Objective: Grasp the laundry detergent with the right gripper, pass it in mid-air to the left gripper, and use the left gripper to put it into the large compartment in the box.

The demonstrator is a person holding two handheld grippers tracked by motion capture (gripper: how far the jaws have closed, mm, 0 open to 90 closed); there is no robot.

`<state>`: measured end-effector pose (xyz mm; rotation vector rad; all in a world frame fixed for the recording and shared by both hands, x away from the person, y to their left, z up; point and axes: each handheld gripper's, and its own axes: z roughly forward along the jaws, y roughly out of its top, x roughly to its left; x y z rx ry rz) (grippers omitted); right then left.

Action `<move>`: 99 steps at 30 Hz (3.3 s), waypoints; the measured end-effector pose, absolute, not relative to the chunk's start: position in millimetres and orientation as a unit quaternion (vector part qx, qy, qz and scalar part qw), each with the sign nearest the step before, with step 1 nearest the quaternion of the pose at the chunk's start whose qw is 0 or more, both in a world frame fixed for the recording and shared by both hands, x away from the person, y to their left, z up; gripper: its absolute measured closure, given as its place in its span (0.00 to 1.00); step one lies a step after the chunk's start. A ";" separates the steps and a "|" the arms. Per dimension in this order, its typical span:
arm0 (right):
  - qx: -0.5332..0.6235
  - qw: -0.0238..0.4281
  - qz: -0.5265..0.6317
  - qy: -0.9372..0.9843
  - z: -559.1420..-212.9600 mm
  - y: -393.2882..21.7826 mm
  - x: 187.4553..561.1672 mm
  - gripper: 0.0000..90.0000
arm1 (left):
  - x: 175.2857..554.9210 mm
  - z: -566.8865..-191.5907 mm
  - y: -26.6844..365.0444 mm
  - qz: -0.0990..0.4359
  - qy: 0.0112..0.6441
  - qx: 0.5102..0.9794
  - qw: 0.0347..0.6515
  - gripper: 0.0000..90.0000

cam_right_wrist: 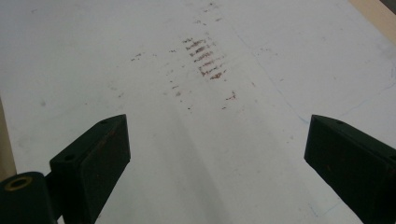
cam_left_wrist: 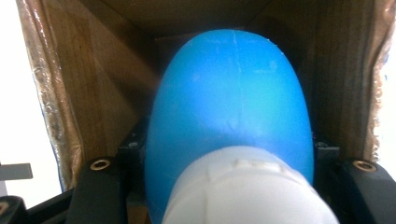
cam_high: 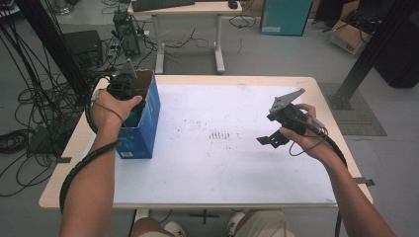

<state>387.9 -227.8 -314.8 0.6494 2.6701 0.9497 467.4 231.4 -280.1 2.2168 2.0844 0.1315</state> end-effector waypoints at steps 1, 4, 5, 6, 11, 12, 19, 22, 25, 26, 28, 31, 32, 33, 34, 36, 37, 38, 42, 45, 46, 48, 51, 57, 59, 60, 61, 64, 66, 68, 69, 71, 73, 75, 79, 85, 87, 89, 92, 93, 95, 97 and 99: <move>0.222 0.117 0.324 0.912 -314.8 -227.8 387.9 0.08 | 467.4 -280.1 231.4 0.043 0.684 0.727 0.048 0.41; 0.222 0.116 0.325 0.912 -315.4 -227.4 387.7 0.08 | 467.5 -279.9 231.2 0.042 0.683 0.727 0.047 0.41; 0.222 0.117 0.325 0.912 -315.3 -227.6 387.6 0.08 | 467.7 -279.9 231.1 0.042 0.683 0.728 0.046 0.41; 0.222 0.117 0.325 0.912 -315.3 -227.6 387.6 0.08 | 467.8 -280.0 230.9 0.043 0.683 0.728 0.045 0.41; 0.223 0.117 0.325 0.912 -315.3 -228.4 387.4 0.08 | 468.0 -280.0 230.8 0.043 0.683 0.728 0.045 0.41; 0.223 0.117 0.325 0.912 -315.3 -228.4 387.4 0.08 | 467.9 -280.0 230.8 0.043 0.683 0.728 0.045 0.41; 0.225 0.116 0.326 0.911 -315.7 -228.7 386.9 0.08 | 467.8 -279.8 230.1 0.042 0.683 0.728 0.043 0.41; 0.220 0.117 0.329 0.911 -316.5 -229.6 387.9 0.08 | 468.3 -279.8 229.9 0.042 0.682 0.729 0.041 0.41; 0.227 0.116 0.327 0.910 -316.6 -231.2 387.0 0.08 | 468.9 -280.0 229.5 0.042 0.682 0.729 0.039 0.41; 0.227 0.116 0.327 0.910 -316.6 -231.2 387.0 0.08 | 469.1 -279.9 229.6 0.042 0.682 0.729 0.039 0.41; 0.226 0.117 0.328 0.910 -317.1 -231.7 387.4 0.08 | 469.1 -279.9 229.8 0.041 0.682 0.729 0.039 0.41; 0.227 0.116 0.328 0.910 -317.3 -231.6 387.4 0.08 | 468.9 -280.0 229.8 0.042 0.682 0.729 0.040 0.41; 0.225 0.116 0.329 0.910 -317.7 -231.0 387.8 0.08 | 468.9 -279.9 230.0 0.041 0.683 0.728 0.040 0.41; 0.225 0.116 0.329 0.910 -317.7 -231.0 387.8 0.08 | 468.9 -279.9 230.1 0.041 0.683 0.728 0.040 0.41; 0.226 0.116 0.329 0.910 -317.8 -230.6 387.7 0.08 | 468.8 -280.0 230.2 0.042 0.682 0.729 0.040 0.41; 0.226 0.114 0.328 0.910 -317.9 -230.2 387.8 0.08 | 468.5 -279.8 230.3 0.042 0.682 0.729 0.040 0.41; 0.223 0.116 0.330 0.910 -318.5 -229.9 388.3 0.08 | 468.3 -279.8 230.2 0.043 0.682 0.729 0.040 0.41; 0.223 0.116 0.330 0.910 -318.6 -229.7 388.2 0.08 | 468.2 -279.7 230.1 0.043 0.681 0.730 0.039 0.41; 0.219 0.117 0.332 0.910 -318.3 -229.9 388.7 0.08 | 467.9 -277.5 229.2 0.048 0.679 0.732 0.032 0.38; 0.224 0.117 0.331 0.909 -317.2 -230.0 387.7 0.08 | 466.9 -274.4 229.1 0.050 0.677 0.733 0.029 0.36; 0.224 0.117 0.331 0.909 -316.8 -229.9 387.6 0.08 | 466.8 -273.4 229.1 0.052 0.675 0.735 0.027 0.36; 0.222 0.118 0.333 0.909 -316.4 -229.6 387.9 0.08 | 466.2 -271.1 228.6 0.052 0.674 0.736 0.026 0.35; 0.222 0.118 0.333 0.909 -315.7 -228.2 387.7 0.08 | 465.0 -267.1 228.3 0.049 0.671 0.740 0.023 0.35; 0.217 0.119 0.336 0.909 -314.3 -226.1 388.0 0.08 | 462.4 -259.3 227.9 0.052 0.666 0.744 0.025 0.35; 0.218 0.119 0.336 0.909 -314.0 -225.9 387.8 0.08 | 461.7 -257.3 227.7 0.052 0.664 0.746 0.025 0.35; 0.219 0.119 0.335 0.909 -313.7 -225.8 387.8 0.08 | 461.2 -256.2 227.4 0.053 0.664 0.745 0.025 0.34; 0.219 0.119 0.336 0.908 -313.5 -225.9 387.9 0.08 | 460.7 -255.2 226.9 0.052 0.663 0.747 0.026 0.34; 0.220 0.120 0.337 0.908 -312.8 -226.3 388.1 0.08 | 459.2 -252.0 225.6 0.053 0.660 0.749 0.024 0.34; 0.221 0.120 0.338 0.907 -312.5 -226.6 388.3 0.08 | 457.9 -248.3 224.2 0.055 0.659 0.750 0.024 0.34; 0.220 0.120 0.338 0.907 -312.2 -226.6 388.0 0.08 | 456.8 -245.5 223.2 0.055 0.657 0.751 0.023 0.34; 0.216 0.121 0.340 0.907 -312.1 -226.5 388.4 0.08 | 456.2 -243.7 222.8 0.056 0.656 0.752 0.023 0.34; 0.219 0.121 0.339 0.907 -311.1 -226.0 387.2 0.08 | 454.6 -240.3 221.3 0.058 0.654 0.754 0.022 0.34; 0.220 0.121 0.340 0.906 -310.0 -226.0 386.4 0.08 | 452.8 -237.3 219.8 0.057 0.652 0.756 0.021 0.34; 0.218 0.123 0.341 0.906 -309.0 -226.6 386.1 0.08 | 450.5 -233.8 218.6 0.057 0.649 0.758 0.023 0.34; 0.223 0.123 0.339 0.906 -308.1 -227.4 384.7 0.08 | 446.3 -225.2 217.1 0.058 0.642 0.764 0.026 0.32; 0.230 0.126 0.339 0.903 -305.7 -230.3 383.0 0.07 | 440.5 -203.6 212.4 0.074 0.632 0.771 0.033 0.30; 0.231 0.127 0.337 0.904 -304.0 -230.6 382.8 0.08 | 438.3 -195.8 208.2 0.079 0.627 0.774 0.038 0.29; 0.236 0.127 0.335 0.903 -302.6 -229.5 381.4 0.08 | 436.2 -188.8 201.7 0.085 0.619 0.779 0.048 0.28; 0.232 0.128 0.327 0.907 -300.1 -228.9 380.6 0.08 | 434.6 -179.9 190.0 0.088 0.607 0.788 0.062 0.26; 0.233 0.128 0.325 0.908 -299.3 -228.4 380.3 0.08 | 434.3 -177.5 185.7 0.089 0.602 0.791 0.066 0.25; 0.231 0.129 0.320 0.910 -297.9 -228.0 380.2 0.07 | 434.1 -173.2 176.1 0.092 0.593 0.797 0.077 0.24; 0.233 0.128 0.314 0.912 -295.9 -228.1 380.0 0.08 | 434.7 -171.2 164.2 0.092 0.583 0.802 0.089 0.22; 0.238 0.126 0.310 0.912 -295.5 -228.1 380.1 0.08 | 435.6 -171.8 153.2 0.085 0.571 0.811 0.098 0.20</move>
